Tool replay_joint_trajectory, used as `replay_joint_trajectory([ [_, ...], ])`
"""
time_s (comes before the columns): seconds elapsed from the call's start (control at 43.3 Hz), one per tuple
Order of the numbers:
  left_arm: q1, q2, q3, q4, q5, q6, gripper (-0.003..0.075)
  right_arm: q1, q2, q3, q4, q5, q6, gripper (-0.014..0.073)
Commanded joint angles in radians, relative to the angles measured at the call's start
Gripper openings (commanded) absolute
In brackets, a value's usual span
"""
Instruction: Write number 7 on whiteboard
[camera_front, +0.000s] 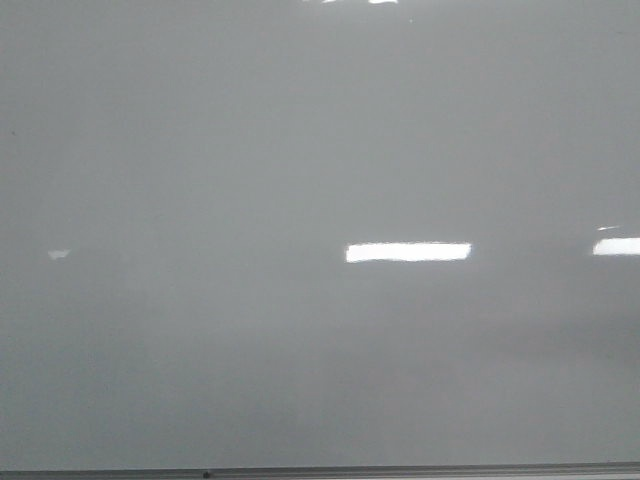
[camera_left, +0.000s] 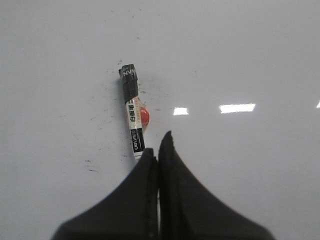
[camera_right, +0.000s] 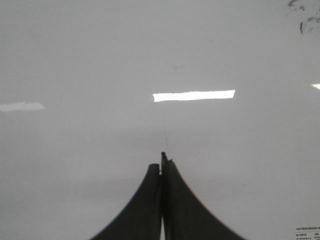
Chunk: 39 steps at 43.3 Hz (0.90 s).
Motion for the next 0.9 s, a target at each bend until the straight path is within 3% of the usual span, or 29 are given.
replay_joint_trajectory([
  [0.0,-0.003,-0.014,0.003,-0.008,-0.095,-0.009,-0.0020,-0.001,-0.007,-0.003,-0.007,-0.083,-0.008,-0.0069],
  [0.185,-0.003,-0.014,0.003,-0.008,-0.139,-0.009,-0.0020,-0.001,-0.007,-0.004,-0.007,-0.102,-0.002,-0.0069],
  [0.3,-0.003,-0.014,0.001,-0.016,-0.238,-0.009,-0.0020,-0.001,-0.007,-0.019,-0.002,-0.139,-0.002,-0.0069],
  [0.416,-0.003,-0.014,-0.044,-0.083,-0.316,-0.009,-0.0020,-0.001,-0.007,-0.104,0.000,-0.070,-0.002,-0.0067],
  [0.624,-0.003,0.085,-0.247,-0.059,-0.137,-0.009,-0.0020,-0.002,0.078,-0.340,0.001,0.126,-0.002,-0.0067],
  [0.878,-0.003,0.396,-0.448,-0.016,0.012,-0.009,-0.0020,-0.002,0.343,-0.509,0.001,0.174,-0.002,-0.0067],
])
